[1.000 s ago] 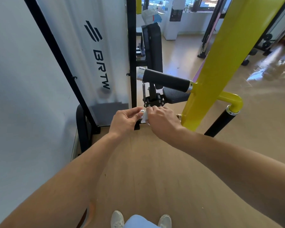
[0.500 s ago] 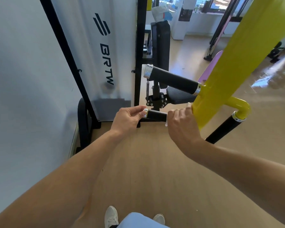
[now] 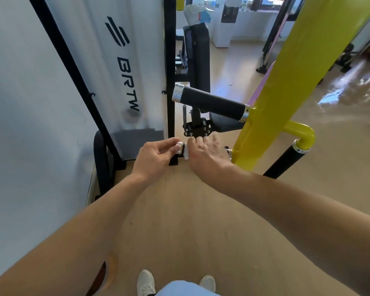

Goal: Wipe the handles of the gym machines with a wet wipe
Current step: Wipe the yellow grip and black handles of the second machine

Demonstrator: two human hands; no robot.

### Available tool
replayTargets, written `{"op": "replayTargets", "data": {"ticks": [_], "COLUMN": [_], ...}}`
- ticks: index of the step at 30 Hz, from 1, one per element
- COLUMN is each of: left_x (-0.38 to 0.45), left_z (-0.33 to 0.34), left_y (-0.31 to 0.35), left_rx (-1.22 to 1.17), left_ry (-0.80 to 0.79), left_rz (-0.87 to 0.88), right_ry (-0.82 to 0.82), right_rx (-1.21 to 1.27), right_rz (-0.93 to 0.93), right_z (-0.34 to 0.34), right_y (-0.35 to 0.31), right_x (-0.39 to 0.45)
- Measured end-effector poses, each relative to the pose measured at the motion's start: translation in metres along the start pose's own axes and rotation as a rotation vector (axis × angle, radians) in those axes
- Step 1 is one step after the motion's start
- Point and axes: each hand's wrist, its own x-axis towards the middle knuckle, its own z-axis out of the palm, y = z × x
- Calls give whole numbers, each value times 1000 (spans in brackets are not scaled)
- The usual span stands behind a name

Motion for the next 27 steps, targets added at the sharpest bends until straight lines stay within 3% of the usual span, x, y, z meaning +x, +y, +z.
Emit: {"op": "replayTargets", "data": {"ticks": [3, 5, 9, 13, 17, 20, 24, 27], "left_x": [2, 4, 6, 6, 8, 8, 10, 8], "left_z": [1, 3, 7, 7, 1, -1, 7, 16], "left_y": [1, 1, 4, 6, 7, 5, 9, 12], "left_rx": [63, 43, 22, 14, 10, -27, 10, 22], "left_ry": [-4, -9, -12, -5, -4, -10, -6, 24], "left_rz": [7, -8, -18, -25, -20, -14, -20, -14], "right_ry": [-61, -55, -18, -11, 119, 178, 65, 237], "right_rx": [-401, -511, -337, 70, 238, 162, -162, -323], "right_rz": [83, 61, 50, 112, -3, -20, 75, 15], "right_z": [1, 4, 9, 11, 13, 15, 11, 10], "right_y": [20, 32, 40, 23, -6, -10, 15, 37], "right_x": [-21, -31, -28, -3, 15, 13, -10, -34]}}
